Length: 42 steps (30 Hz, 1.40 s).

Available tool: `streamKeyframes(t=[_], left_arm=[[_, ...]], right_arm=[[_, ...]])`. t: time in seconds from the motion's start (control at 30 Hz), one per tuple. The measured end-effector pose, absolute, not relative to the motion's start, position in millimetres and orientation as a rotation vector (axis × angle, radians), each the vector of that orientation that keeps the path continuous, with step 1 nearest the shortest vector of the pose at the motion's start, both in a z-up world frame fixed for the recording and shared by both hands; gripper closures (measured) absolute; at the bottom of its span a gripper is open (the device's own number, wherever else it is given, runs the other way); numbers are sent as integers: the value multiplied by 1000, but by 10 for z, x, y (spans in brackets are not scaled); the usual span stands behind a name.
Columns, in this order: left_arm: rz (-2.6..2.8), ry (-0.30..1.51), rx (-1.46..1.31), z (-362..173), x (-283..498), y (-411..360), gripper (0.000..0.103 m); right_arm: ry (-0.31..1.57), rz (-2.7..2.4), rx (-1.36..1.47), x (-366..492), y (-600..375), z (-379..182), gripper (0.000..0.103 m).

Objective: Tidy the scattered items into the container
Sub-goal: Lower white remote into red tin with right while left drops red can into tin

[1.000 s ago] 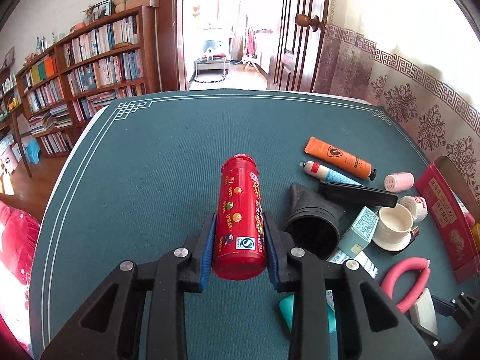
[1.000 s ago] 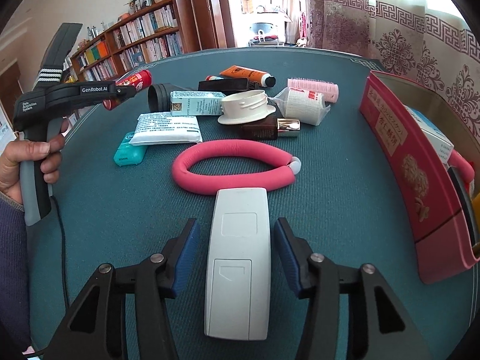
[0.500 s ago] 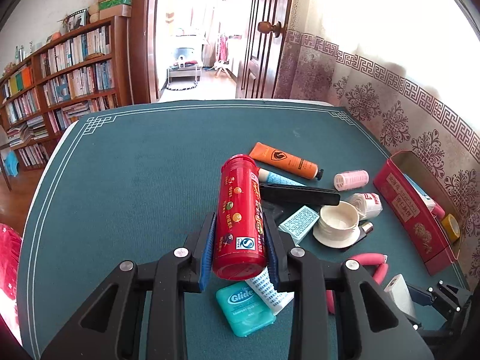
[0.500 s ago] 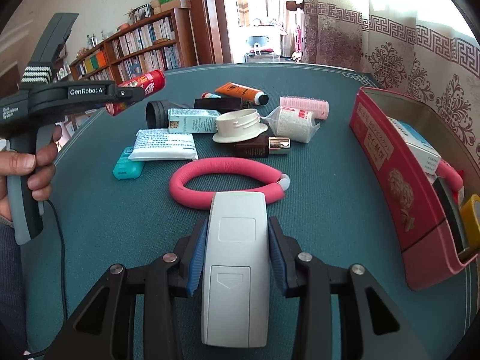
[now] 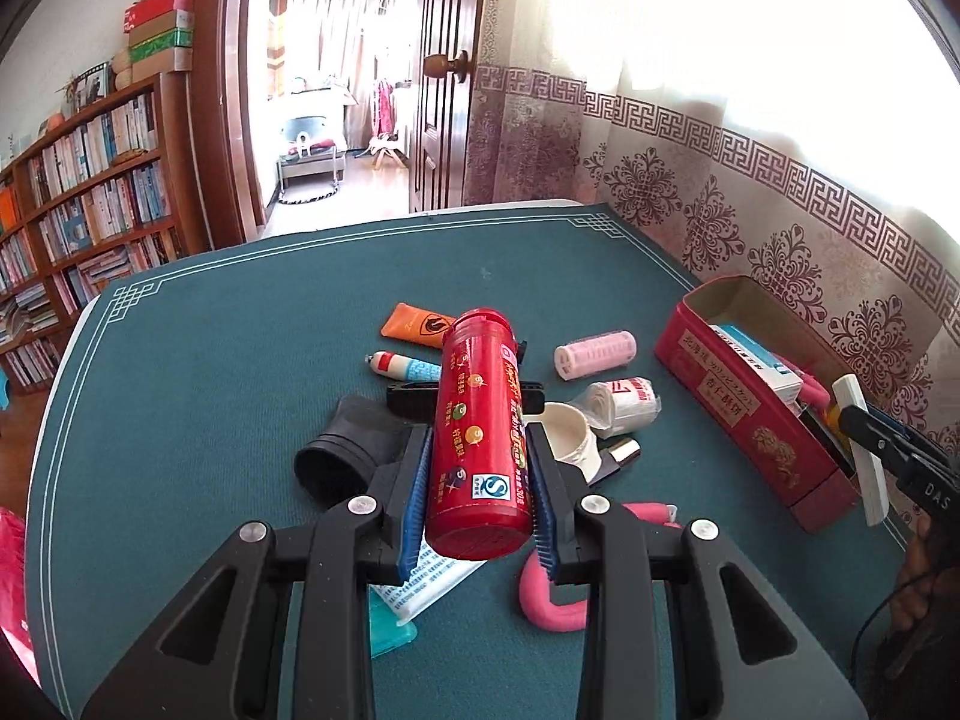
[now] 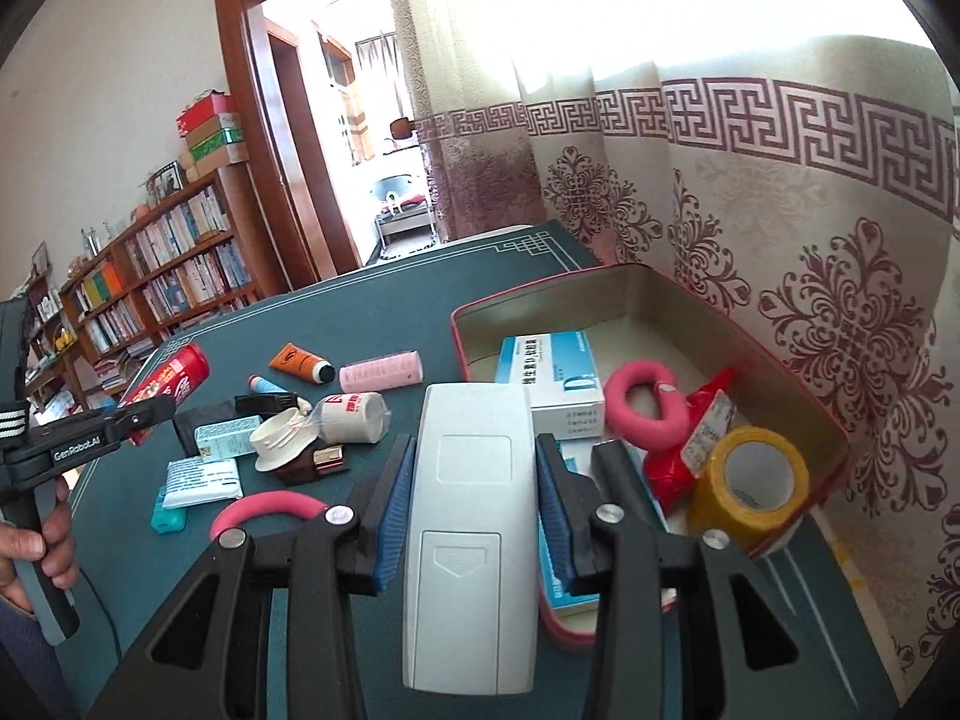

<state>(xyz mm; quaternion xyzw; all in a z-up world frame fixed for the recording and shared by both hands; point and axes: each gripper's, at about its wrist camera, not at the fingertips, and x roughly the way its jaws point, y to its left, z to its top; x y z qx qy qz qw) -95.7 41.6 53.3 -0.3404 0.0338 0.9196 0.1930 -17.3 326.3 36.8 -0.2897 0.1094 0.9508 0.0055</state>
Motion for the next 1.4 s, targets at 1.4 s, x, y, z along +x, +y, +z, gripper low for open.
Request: streamKeyframes(t=[1.4], left_arm=[[2220, 256, -970, 368, -1527, 2890, 71]], right_arm=[[438, 2911, -812, -145, 3819, 73, 39]])
